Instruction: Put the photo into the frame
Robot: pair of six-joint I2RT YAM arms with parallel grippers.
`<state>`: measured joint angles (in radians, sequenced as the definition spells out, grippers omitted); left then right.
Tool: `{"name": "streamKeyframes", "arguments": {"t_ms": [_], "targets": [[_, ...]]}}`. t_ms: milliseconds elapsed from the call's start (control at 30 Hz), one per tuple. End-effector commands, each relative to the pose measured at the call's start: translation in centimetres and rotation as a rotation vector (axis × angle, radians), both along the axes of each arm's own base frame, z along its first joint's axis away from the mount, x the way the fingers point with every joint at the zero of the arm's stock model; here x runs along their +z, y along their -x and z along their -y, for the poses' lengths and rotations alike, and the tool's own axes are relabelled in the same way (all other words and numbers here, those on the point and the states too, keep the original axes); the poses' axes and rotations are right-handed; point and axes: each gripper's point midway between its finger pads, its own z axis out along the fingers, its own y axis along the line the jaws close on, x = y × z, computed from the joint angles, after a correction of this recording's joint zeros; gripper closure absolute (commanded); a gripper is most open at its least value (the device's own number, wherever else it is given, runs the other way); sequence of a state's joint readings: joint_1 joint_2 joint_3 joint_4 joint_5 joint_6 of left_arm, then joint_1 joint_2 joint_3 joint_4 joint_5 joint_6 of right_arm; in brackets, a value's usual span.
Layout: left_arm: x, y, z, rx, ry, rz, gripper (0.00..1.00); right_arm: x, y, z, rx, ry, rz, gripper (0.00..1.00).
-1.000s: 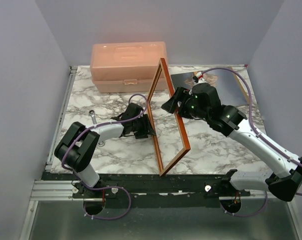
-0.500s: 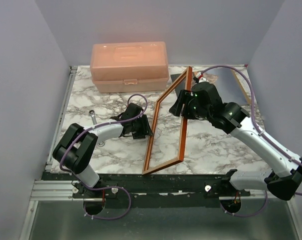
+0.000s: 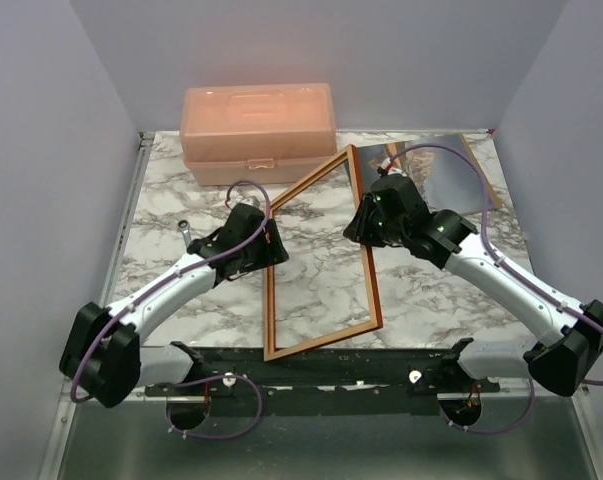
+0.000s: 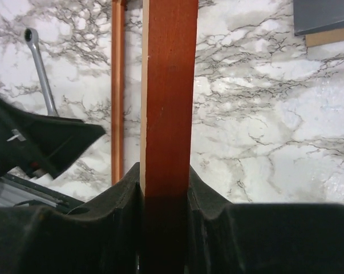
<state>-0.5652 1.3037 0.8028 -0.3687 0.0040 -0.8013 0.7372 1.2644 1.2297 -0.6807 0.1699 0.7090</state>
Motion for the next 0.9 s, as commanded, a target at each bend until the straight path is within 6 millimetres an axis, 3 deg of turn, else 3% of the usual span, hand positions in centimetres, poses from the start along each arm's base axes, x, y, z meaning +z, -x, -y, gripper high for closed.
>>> {"name": "streamKeyframes", "arguments": {"t_ms": [0,200,333,500,667,733,867], "targets": [[3.7,0.4,-3.1,0.07,-0.069,0.117,0.24,-4.2,-1.3,0.9,0.016,0.142,-0.004,0.99],[9.0,1.2,-4.5,0.08,-0.037,0.261,0.14,-7.7,-2.5,-0.2,0.045,0.153,-0.046,0.99],[11.2,1.7,-4.5,0.064,0.003,0.305,0.13,-10.1,-3.6,-0.7,0.047,0.17,-0.074,0.99],[12.1,2.1,-4.2,0.045,0.032,0.32,0.13,-13.3,-4.6,-1.4,0.059,0.196,-0.117,0.99],[11.7,2.3,-4.2,0.033,0.025,0.308,0.12,-15.7,-5.6,-1.1,0.027,0.247,-0.148,0.96],[11.4,2.3,-4.2,0.03,0.019,0.3,0.12,-16.6,-5.7,-0.9,0.017,0.268,-0.166,0.92],[11.1,2.3,-4.0,0.024,0.023,0.296,0.12,-17.7,-5.9,-0.4,0.0,0.301,-0.18,0.63]]}}
